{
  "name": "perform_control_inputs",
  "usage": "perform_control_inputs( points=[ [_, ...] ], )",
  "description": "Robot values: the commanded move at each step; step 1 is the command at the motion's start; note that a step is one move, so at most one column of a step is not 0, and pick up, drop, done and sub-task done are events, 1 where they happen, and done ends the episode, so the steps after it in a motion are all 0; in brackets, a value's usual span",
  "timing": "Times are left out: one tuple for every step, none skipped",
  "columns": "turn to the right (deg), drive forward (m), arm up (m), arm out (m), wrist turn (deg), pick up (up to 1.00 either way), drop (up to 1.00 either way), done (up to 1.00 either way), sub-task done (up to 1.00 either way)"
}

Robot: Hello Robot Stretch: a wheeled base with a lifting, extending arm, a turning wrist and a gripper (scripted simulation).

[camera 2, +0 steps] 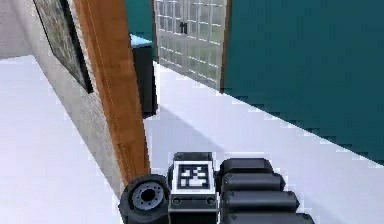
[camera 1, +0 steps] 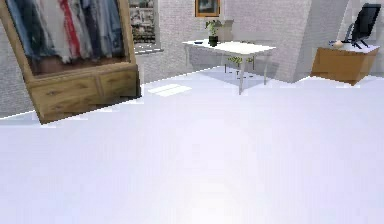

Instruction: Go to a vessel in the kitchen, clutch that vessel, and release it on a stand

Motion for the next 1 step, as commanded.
perform_control_inputs(
  points=[
    [6.0,0.00,0.00,0.00,0.0,0.00,0.00,0.00,0.00]
  ],
)
